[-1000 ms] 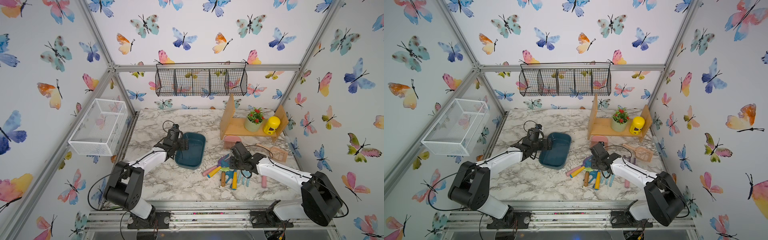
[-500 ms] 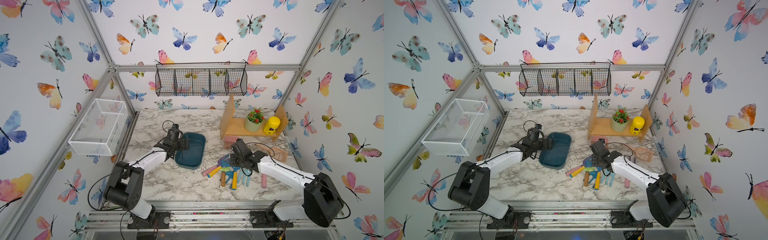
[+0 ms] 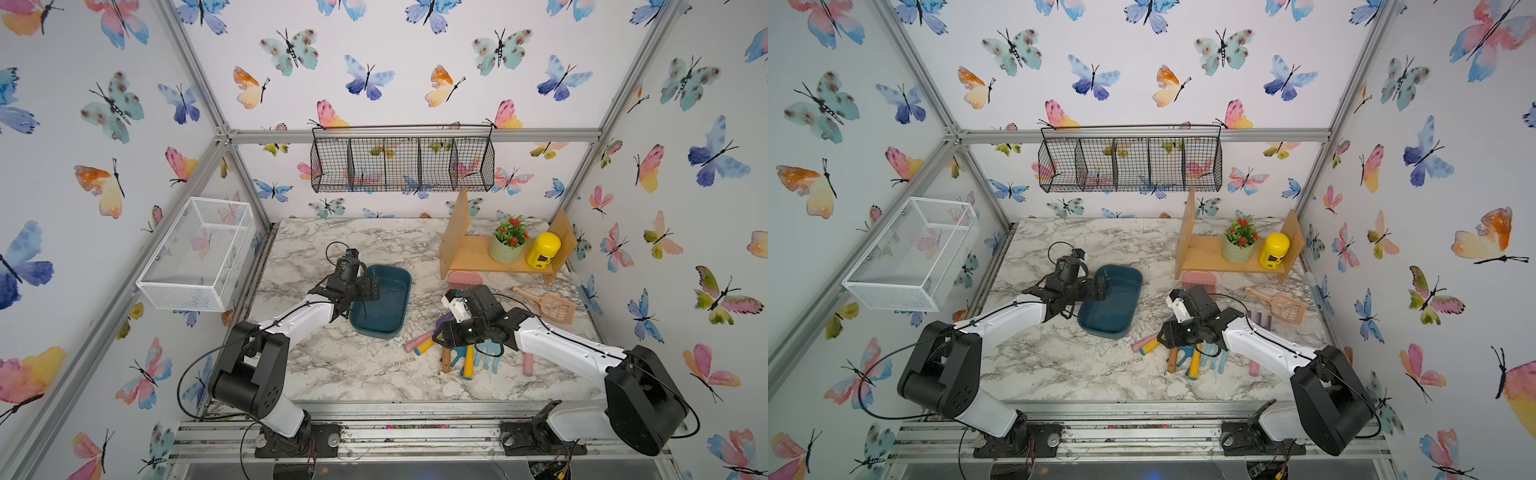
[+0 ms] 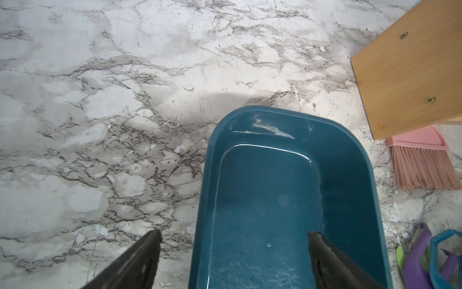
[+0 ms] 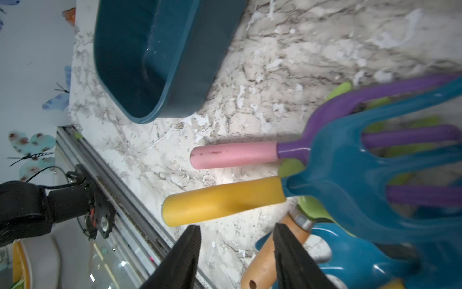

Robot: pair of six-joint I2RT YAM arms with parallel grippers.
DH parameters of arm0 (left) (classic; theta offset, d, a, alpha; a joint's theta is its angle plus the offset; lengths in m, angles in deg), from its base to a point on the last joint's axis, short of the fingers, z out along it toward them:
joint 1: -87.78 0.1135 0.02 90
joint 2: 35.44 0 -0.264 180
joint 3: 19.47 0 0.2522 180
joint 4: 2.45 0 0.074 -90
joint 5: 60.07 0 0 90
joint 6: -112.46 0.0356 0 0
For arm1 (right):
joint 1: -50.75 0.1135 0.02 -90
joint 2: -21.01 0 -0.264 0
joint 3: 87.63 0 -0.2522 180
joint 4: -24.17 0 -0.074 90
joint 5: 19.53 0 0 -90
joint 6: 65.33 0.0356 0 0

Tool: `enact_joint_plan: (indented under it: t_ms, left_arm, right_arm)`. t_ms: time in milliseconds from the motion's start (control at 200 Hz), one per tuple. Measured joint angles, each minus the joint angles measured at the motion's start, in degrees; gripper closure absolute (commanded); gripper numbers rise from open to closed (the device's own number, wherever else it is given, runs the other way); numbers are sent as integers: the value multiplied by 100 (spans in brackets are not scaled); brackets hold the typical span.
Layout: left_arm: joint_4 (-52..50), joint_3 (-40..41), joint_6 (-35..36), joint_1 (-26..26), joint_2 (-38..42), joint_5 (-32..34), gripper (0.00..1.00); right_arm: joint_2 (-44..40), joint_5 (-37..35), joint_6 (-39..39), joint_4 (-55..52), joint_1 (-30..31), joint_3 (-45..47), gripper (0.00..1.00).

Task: Put the rake into the storage box
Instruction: Adjust the rake at the center of the board.

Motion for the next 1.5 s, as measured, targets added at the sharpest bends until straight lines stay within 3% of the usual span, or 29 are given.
enact_joint_plan:
  t_ms: [360, 436, 576, 1141, 1502]
  left_arm:
    - [-7, 0, 4, -22, -9, -4, 5]
    - [-4, 0, 4, -28, -11, -4, 5]
    - [-4, 0, 7, -59, -26, -7, 5]
    - [-48, 0, 129, -286, -46, -9, 5]
    - [-50, 0, 157, -321, -52, -9, 5]
  right_arm:
    - [289, 608, -44, 168, 0, 186, 43]
    - [299, 636, 7, 245, 0, 264, 31]
    - [476, 737, 52, 444, 0, 234, 21]
    - [1305, 1773, 339, 1270, 0, 197, 24]
    - [1596, 1222, 586, 1379, -212, -221, 27]
